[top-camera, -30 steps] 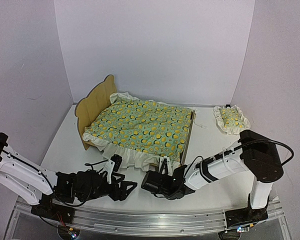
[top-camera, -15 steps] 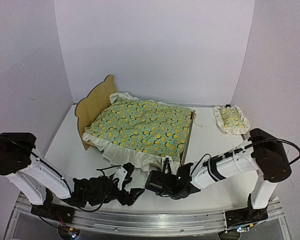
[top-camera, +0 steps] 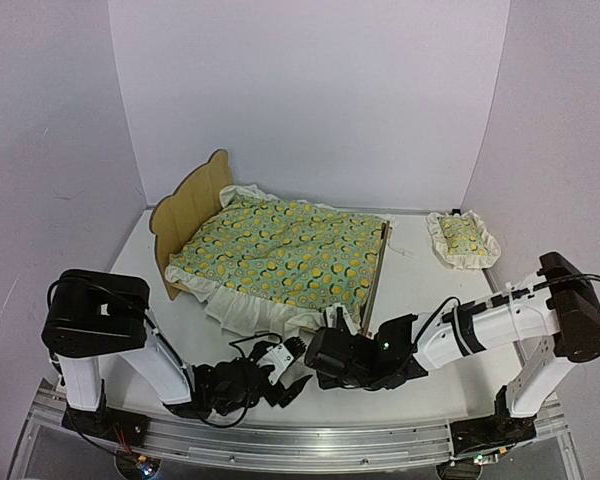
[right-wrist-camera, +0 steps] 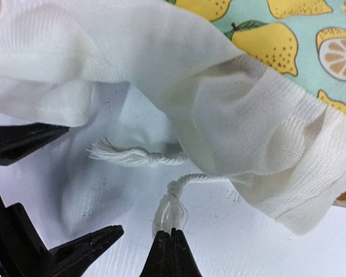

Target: Set up the pet bed

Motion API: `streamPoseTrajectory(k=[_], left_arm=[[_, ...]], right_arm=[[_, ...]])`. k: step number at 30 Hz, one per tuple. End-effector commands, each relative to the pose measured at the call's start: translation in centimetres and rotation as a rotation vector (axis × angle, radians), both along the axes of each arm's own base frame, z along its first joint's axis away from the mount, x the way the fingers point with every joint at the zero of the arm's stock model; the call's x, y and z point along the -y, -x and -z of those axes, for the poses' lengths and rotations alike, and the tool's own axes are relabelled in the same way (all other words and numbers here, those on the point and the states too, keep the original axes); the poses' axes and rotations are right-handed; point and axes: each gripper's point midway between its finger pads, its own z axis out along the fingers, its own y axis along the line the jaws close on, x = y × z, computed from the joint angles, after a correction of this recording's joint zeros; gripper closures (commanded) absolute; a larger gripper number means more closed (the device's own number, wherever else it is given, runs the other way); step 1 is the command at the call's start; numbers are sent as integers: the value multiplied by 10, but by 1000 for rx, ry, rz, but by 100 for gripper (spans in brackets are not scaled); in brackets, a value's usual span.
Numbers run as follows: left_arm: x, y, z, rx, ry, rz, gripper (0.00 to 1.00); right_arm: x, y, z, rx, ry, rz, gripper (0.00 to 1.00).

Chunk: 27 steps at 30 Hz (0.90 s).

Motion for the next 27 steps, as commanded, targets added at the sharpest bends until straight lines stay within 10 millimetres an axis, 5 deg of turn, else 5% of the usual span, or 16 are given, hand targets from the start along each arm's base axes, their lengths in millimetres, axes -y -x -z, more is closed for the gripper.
streamPoseTrajectory(k=[1,7,15,22,27], left_arm=[[16,-10,-16,27,39,57,15],[24,-9,17,-128,-37,159,25],[28,-4,27,-205,-65,165,52],[33,14,5,-193,-40,211,98],[50,55,-28,-199,42,301,100]], right_arm=[[-4,4,-13,-1,-54,-30,100],[-3,6,-36,11,-118,-44,100],[-9,6,-80,56,-210,-91,100],[-12,6,-103,84,-256,-115,100],[-20,6,-111,85,-302,-127,100]])
